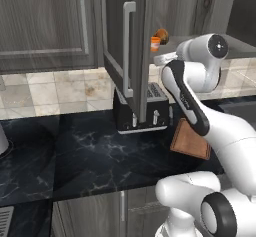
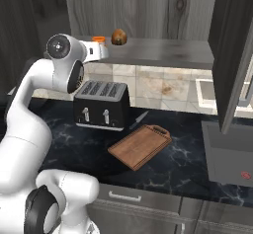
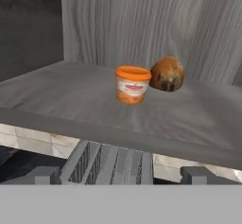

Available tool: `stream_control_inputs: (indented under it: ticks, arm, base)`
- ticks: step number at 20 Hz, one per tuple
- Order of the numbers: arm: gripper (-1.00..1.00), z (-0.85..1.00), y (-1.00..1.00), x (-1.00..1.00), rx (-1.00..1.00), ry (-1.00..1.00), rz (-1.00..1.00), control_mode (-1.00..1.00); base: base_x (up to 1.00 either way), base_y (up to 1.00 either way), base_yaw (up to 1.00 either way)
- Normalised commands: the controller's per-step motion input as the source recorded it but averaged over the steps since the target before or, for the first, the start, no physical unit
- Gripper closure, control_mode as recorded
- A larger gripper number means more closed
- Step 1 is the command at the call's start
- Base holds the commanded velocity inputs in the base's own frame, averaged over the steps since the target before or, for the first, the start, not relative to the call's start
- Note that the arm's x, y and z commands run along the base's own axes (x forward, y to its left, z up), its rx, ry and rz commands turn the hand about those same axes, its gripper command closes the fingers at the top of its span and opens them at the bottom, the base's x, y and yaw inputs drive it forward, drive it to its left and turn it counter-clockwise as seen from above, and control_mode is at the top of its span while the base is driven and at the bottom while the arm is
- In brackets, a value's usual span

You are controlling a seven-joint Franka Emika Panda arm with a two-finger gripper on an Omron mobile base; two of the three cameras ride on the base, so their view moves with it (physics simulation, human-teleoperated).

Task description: Pick the bread, place it on the cutting board, pick the jam, place it on the counter, and close the cabinet.

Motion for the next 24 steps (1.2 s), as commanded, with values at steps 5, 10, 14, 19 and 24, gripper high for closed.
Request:
stream_control_inputs:
  ticks: [5,10,14,19,24]
  arm:
    - [-1.0,0.0,0.0,0.28,0.0,0.0,0.0,-1.0]
    - [-1.0,0.0,0.0,0.3,0.0,0.0,0.0,-1.0]
    - [-1.0,0.0,0.0,0.29,0.0,0.0,0.0,-1.0]
    - [-1.0,0.0,0.0,0.29,0.0,0.0,0.0,-1.0]
    - [-1.0,0.0,0.0,0.29,0.0,0.0,0.0,-1.0]
  base:
    - [0.0,0.0,0.0]
    - [0.0,0.0,0.0]
    - [0.0,0.0,0.0]
    - [0.0,0.0,0.0]
    - [0.0,0.0,0.0]
